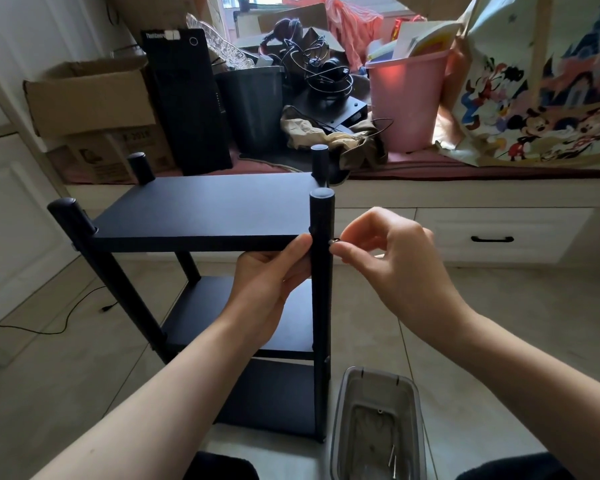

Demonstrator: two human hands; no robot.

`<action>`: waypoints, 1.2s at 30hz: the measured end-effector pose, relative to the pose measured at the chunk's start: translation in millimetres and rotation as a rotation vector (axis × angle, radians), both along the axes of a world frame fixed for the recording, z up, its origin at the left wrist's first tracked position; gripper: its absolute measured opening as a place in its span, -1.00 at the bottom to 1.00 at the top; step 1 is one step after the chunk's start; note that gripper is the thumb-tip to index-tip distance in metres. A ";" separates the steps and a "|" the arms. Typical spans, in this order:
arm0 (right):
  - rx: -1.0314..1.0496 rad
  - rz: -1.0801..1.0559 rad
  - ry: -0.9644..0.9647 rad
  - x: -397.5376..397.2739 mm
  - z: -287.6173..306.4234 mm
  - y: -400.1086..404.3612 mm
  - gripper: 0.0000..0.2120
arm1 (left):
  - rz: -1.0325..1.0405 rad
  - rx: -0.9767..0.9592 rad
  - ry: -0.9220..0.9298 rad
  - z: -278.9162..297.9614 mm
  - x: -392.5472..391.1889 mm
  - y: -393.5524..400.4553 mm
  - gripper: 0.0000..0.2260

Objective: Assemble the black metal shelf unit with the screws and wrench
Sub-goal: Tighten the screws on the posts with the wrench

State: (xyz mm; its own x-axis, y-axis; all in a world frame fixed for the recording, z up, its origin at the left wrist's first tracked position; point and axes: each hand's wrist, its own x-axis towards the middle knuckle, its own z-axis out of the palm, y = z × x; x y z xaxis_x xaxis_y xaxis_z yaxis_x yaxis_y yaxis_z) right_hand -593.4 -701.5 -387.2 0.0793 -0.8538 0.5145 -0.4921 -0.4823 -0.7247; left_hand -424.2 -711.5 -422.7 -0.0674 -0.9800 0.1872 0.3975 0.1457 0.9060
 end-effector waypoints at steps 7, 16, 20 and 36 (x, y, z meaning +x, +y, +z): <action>-0.142 -0.016 0.141 6.4 0.3 2.4 -0.91 | 0.009 0.001 0.003 -1.5 0.0 -0.8 -0.72; 0.096 0.023 -0.074 4.9 2.9 -6.5 -0.88 | 0.000 -0.015 -0.024 -2.4 0.8 -1.3 -0.74; 0.511 0.188 -0.339 -4.1 3.4 -19.9 -0.53 | 0.003 0.017 -0.041 2.2 2.4 1.8 -0.67; 0.937 0.636 -0.667 -5.4 1.9 -40.5 -0.37 | 0.910 -0.640 -1.278 24.5 -1.6 34.4 -0.60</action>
